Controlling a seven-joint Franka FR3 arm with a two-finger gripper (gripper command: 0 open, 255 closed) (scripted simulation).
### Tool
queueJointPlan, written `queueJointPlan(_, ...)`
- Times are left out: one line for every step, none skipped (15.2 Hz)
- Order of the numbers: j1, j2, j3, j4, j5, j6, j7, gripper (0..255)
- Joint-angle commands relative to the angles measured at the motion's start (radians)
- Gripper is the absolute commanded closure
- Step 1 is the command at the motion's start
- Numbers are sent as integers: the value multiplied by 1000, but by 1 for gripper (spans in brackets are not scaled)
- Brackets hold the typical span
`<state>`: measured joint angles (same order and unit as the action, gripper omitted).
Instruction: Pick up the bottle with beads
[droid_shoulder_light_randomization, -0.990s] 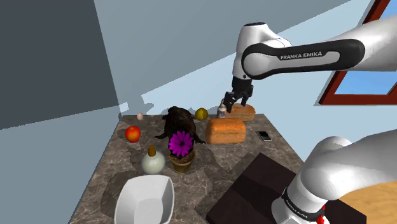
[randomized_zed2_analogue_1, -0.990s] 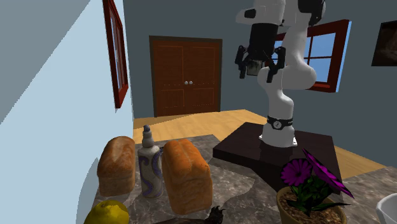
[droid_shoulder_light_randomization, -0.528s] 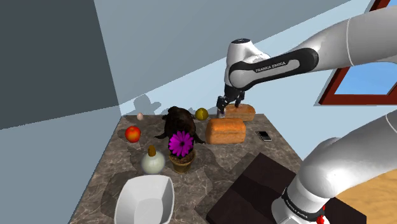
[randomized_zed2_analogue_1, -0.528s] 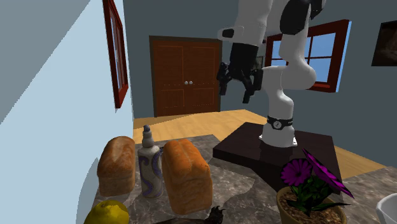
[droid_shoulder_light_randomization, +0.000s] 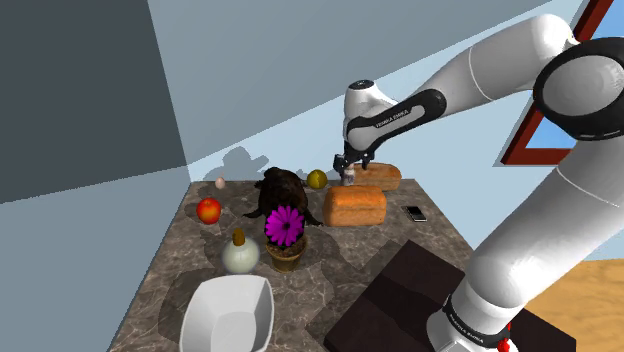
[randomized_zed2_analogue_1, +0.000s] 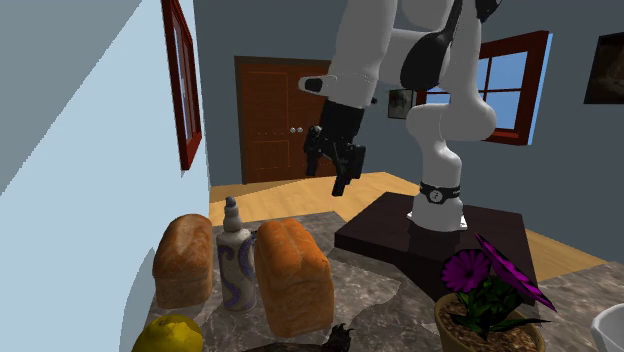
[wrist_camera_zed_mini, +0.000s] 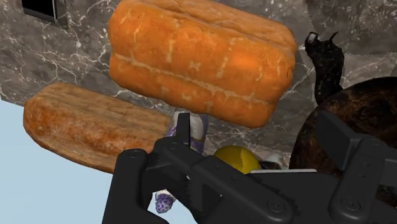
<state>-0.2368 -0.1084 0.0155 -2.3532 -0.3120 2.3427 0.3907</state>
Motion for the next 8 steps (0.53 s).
queueJointPlan(-17, 66, -8, 28, -41, 45, 41, 0)
queueJointPlan(-25, 101, -13, 50, -59, 61, 61, 0)
queueJointPlan(-31, 135, -19, 72, -78, 76, 81, 0)
queueJointPlan(-36, 170, -25, 96, -96, 90, 100, 0)
queueJointPlan(-41, 204, -32, 121, -113, 102, 119, 0)
queueJointPlan(-44, 238, -40, 147, -129, 113, 138, 0)
queueJointPlan(-48, 272, -48, 173, -144, 124, 155, 0)
queueJointPlan(-51, 306, -57, 201, -158, 133, 172, 0)
